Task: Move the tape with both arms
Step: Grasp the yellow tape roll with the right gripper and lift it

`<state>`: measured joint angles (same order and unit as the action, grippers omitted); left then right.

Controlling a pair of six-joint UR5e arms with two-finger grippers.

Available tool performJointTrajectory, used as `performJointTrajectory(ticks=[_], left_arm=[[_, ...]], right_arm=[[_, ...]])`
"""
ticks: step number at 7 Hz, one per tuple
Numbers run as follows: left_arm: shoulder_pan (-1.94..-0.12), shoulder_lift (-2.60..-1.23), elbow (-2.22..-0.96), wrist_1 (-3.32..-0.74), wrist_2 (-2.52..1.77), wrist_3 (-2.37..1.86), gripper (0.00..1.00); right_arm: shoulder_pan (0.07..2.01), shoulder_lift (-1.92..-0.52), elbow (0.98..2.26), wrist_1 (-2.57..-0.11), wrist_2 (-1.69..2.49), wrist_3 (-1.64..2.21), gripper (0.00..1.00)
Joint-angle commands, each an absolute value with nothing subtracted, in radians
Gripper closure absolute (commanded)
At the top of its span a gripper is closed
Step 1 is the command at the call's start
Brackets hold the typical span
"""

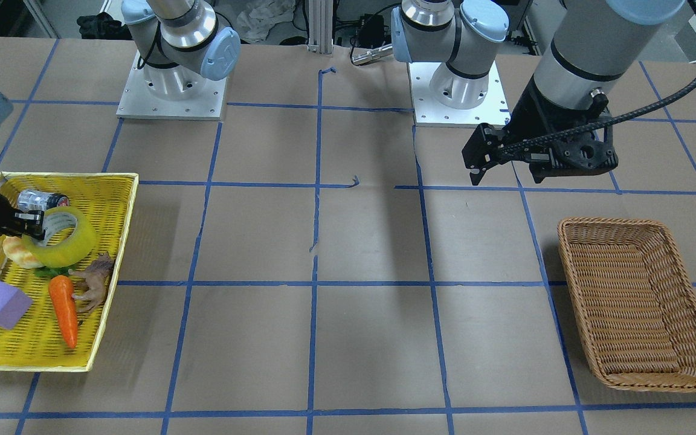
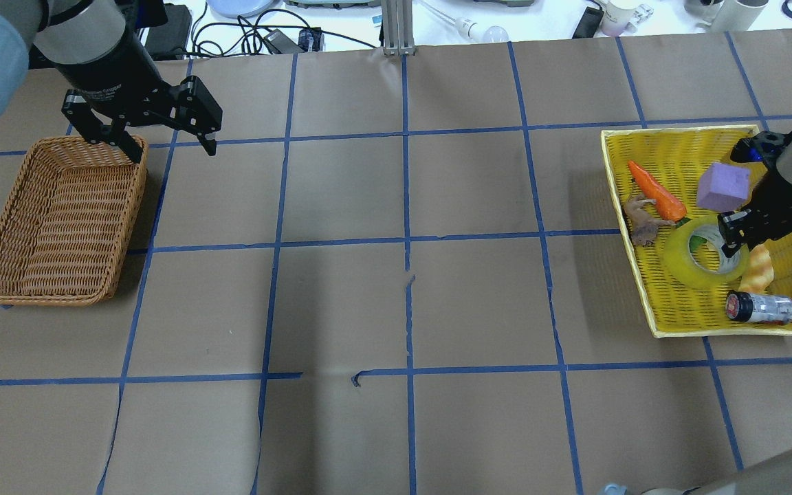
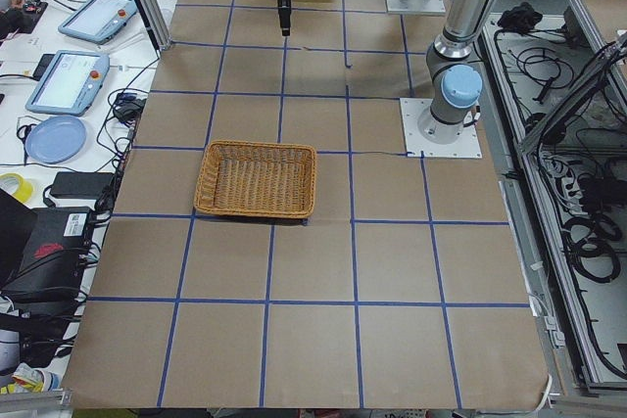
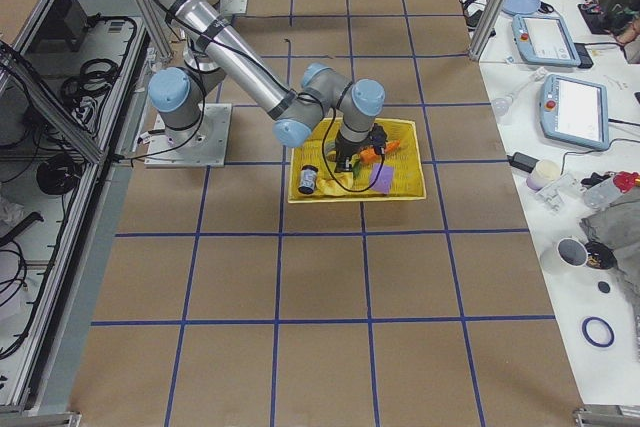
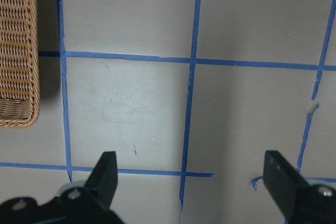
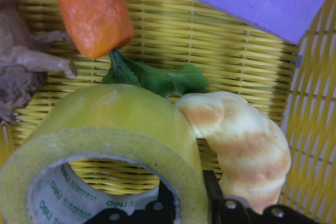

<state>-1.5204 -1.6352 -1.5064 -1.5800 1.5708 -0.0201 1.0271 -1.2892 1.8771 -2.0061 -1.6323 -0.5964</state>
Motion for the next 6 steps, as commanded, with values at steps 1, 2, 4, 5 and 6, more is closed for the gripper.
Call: performJointTrajectory(ticks=[1, 2, 4, 5, 6], left_arm=[[-1.522, -1.635, -1.506, -1.58, 1.571, -0.02, 0.0], [-1.52, -1.635, -1.506, -1.58, 1.571, -0.02, 0.0], [-1.522, -1.635, -1.506, -1.578, 1.571, -0.021, 0.0], [-1.52, -1.635, -1.506, -1.578, 1.571, -0.021, 0.0], [-1.522, -1.635, -1.506, -1.578, 1.569, -0.023, 0.0]], right_arm=[[1.044, -1.318, 1.74, -1.803, -1.563, -0.585, 1.0], [1.099, -1.321, 1.661, -1.707, -1.548, -0.489, 1.0], [1.356, -1.316, 1.634, -1.69, -1.523, -0.11, 1.0], [1.517, -1.309, 1.634, -1.722, -1.466, 0.136, 1.0], [1.631, -1.298, 1.643, -1.77, -1.462, 0.284, 1.0]])
